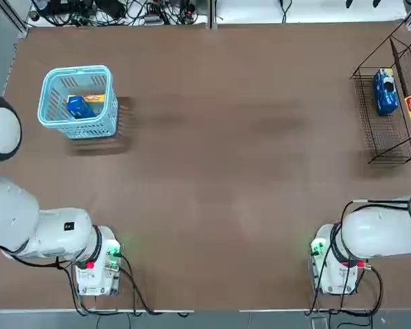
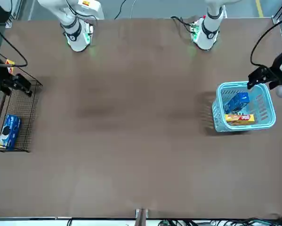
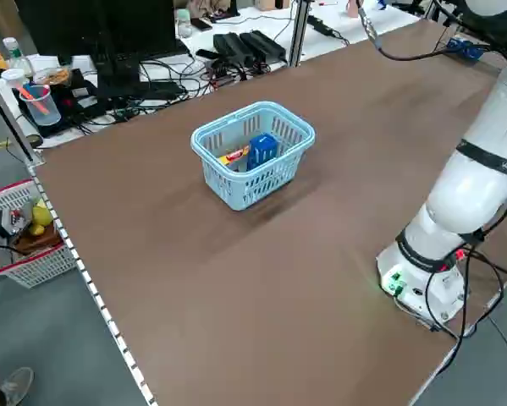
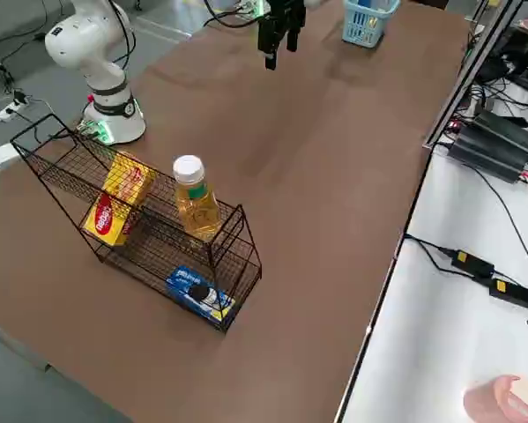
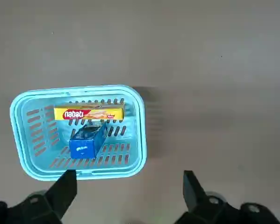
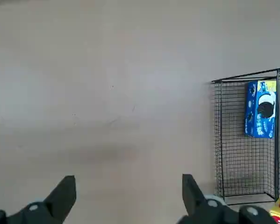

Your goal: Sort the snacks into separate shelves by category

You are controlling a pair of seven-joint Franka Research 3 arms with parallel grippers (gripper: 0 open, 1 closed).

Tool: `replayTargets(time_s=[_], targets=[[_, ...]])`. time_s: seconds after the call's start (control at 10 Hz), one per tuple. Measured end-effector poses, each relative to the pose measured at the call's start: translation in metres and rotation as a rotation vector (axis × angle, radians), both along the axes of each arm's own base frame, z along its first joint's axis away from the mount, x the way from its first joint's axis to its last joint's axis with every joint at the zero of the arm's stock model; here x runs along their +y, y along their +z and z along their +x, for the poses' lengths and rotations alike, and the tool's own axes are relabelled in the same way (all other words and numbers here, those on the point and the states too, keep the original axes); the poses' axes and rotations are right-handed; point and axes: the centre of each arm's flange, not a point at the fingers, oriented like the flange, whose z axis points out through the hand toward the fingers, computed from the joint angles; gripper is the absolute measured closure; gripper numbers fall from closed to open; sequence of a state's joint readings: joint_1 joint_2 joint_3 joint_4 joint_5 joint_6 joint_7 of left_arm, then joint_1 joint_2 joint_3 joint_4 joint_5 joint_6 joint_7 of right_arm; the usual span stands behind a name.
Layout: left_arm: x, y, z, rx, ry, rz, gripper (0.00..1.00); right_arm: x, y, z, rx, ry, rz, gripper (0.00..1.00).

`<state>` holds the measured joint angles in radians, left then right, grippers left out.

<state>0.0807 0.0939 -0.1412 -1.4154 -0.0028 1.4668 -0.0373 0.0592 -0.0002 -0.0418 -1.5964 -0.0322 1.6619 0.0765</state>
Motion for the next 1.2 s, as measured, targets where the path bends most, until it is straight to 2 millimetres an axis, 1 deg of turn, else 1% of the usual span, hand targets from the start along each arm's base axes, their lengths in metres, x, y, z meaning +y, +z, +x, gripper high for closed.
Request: replayTargets(time_s=[0.2,0.4,0.5,0.6,0.8,0.9,1.0,1.2], targets=[[0.000,0.000,0.000,0.000,-0.002,0.000,0.00,0.000,0.000,0.000,0.001,0.000,0.000,0.00],[0.005,-0.003,0.001,0.007,0.006,0.000,0.00,0.000,0.000,0.000,0.002,0.000,0.000,0.00],[0.014,-0.009,0.003,0.019,0.022,0.004,0.01,0.000,0.000,0.000,0.001,0.000,0.000,0.00],[0.032,-0.020,0.005,0.040,0.057,0.005,0.02,0.000,0.000,0.000,0.002,0.000,0.000,0.00],[0.077,-0.053,0.008,0.078,0.132,0.010,0.03,0.000,0.000,0.000,0.001,0.000,0.000,0.00],[0.093,-0.073,0.009,0.089,0.159,0.012,0.03,0.000,0.000,0.000,0.002,-0.001,0.000,0.00],[0.099,-0.093,0.009,0.103,0.166,0.021,0.03,0.000,0.000,0.000,0.002,-0.001,0.000,0.00],[0.095,-0.135,0.005,0.114,0.155,0.036,0.04,0.000,0.000,0.000,0.001,0.000,0.000,0.00]])
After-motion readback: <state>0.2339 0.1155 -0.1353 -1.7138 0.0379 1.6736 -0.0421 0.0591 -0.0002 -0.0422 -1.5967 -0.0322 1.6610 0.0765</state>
